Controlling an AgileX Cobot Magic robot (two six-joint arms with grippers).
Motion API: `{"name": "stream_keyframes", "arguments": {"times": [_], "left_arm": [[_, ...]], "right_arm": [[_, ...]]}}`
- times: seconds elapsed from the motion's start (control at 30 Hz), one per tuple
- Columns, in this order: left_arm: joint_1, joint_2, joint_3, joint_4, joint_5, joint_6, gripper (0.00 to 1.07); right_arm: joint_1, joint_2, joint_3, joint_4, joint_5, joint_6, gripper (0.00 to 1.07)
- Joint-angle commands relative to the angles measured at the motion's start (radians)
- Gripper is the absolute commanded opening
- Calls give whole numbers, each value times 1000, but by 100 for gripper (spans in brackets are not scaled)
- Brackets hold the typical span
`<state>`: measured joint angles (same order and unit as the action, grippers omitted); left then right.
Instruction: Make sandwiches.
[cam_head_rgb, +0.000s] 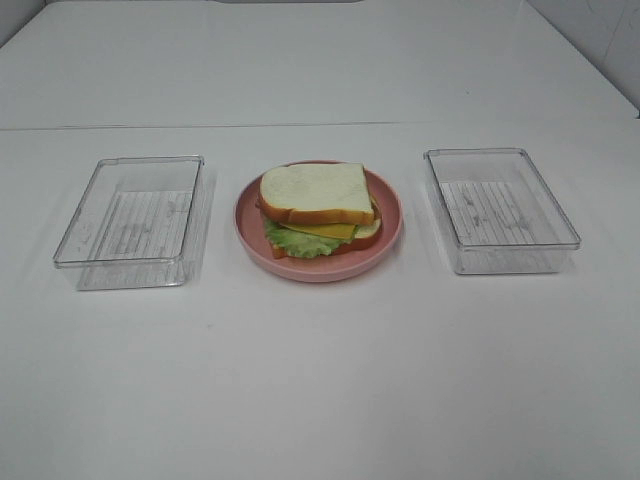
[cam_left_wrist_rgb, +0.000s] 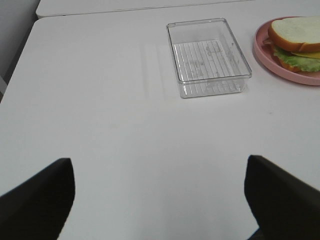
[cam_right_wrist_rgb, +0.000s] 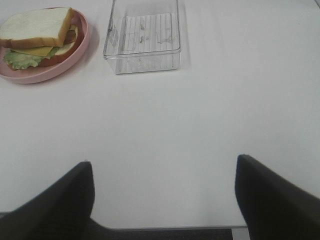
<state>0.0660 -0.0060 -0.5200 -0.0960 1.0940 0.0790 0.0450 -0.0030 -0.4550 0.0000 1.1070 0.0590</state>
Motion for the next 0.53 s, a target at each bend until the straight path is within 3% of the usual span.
{"name": "stream_keyframes", "arguments": {"times": [0.03, 0.53], "left_arm": [[-7, -20, 2, 3, -16, -9, 85], [-7, -18, 2, 0, -17, -10, 85]], "right_arm": [[0, -25, 5, 0, -8, -17, 75], [0, -25, 5, 0, -8, -17, 75]]}}
